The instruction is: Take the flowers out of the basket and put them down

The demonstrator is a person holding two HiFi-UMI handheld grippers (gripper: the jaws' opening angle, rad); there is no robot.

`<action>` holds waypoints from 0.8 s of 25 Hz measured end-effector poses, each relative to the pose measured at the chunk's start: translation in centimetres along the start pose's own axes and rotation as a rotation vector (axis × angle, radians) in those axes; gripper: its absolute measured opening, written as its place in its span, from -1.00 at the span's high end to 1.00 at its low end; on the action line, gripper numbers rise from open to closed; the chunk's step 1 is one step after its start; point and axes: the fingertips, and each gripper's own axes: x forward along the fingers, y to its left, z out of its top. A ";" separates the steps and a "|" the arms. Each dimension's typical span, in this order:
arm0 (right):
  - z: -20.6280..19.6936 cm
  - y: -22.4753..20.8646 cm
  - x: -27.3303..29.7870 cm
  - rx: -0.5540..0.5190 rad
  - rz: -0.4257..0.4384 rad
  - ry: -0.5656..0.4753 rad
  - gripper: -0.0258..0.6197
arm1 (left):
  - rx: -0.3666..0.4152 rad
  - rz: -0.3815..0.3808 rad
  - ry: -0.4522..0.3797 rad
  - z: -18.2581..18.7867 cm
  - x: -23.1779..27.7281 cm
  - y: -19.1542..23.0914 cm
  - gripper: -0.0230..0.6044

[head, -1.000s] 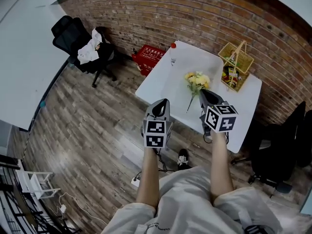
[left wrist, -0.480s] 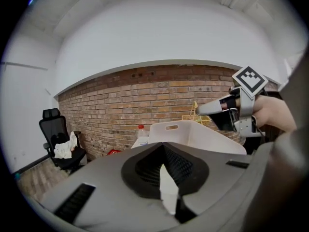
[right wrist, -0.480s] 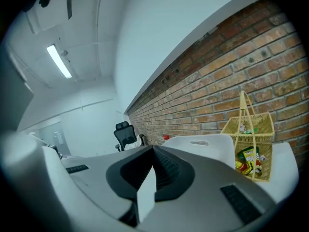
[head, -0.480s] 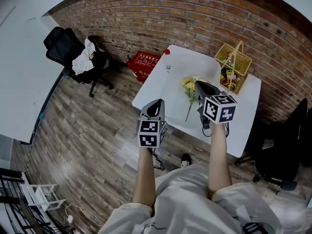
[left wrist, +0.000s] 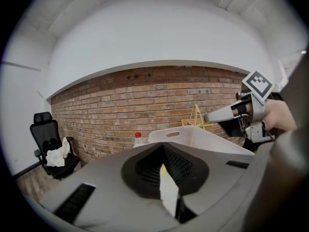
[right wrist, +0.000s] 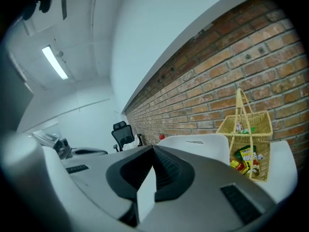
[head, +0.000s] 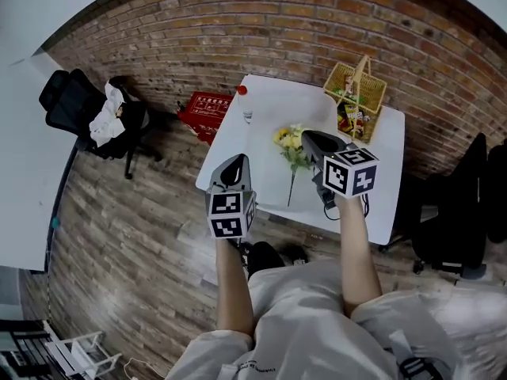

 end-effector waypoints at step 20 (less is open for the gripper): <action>-1.2 -6.2 5.7 0.136 -0.464 0.013 0.86 | 0.075 -0.482 0.021 3.8 13.8 2.1 0.85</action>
